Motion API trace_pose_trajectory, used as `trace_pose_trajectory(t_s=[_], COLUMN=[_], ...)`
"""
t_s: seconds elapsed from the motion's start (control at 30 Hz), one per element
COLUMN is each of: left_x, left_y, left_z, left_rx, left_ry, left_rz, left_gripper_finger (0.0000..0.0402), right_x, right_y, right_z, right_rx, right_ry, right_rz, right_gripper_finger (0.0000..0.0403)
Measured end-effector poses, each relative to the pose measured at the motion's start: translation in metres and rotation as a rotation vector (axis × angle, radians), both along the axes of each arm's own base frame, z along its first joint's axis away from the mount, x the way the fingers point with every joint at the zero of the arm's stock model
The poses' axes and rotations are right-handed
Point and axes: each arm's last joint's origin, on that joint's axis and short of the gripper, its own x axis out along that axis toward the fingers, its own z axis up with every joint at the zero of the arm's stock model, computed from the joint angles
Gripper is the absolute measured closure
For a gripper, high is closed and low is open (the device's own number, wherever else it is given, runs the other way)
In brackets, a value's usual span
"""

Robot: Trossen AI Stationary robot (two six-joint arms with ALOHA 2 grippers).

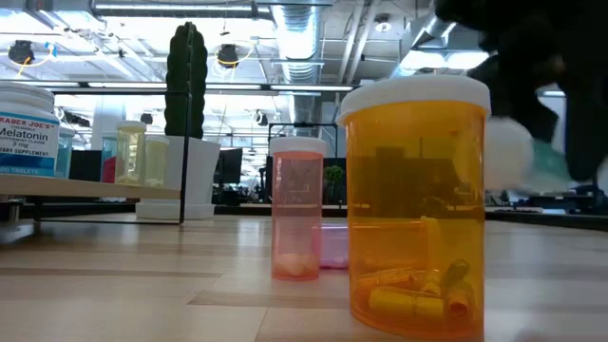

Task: Pick and place medicine bottles onto shelf by color
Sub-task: Put the light blue pill bottle on the shelf

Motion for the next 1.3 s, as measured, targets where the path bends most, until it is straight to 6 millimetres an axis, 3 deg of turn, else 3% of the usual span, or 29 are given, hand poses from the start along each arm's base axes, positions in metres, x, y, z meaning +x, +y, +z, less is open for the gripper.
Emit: trace_pose_trajectory(t_s=[0.33,0.53,0.7,0.93,1.3], left_x=[0.004,0.019,0.037,0.058,0.077], left_y=[0.007,0.031,0.056,0.094,0.148], left_z=[0.000,0.002,0.009,0.012,0.007], left_rx=[0.051,0.105,0.165,0.175,0.036], left_ry=[-0.027,-0.066,-0.124,-0.147,-0.072], left_rz=[0.092,0.280,0.337,0.387,0.379], left_gripper_finger=[0.0217,0.0215,0.0195,0.0151,0.0136], right_x=[-0.034,-0.056,-0.077,-0.092,-0.088], right_y=[-0.026,-0.054,-0.078,-0.106,-0.135], right_z=[0.082,0.135,0.169,0.190,0.191], right_rx=[0.082,0.214,0.292,0.357,0.330], right_ry=[-0.109,-0.253,-0.368,-0.442,-0.468], right_rz=[-0.071,-0.183,-0.252,-0.381,-0.512], right_gripper_finger=[0.0289,0.0289,0.0289,0.0289,0.0289])
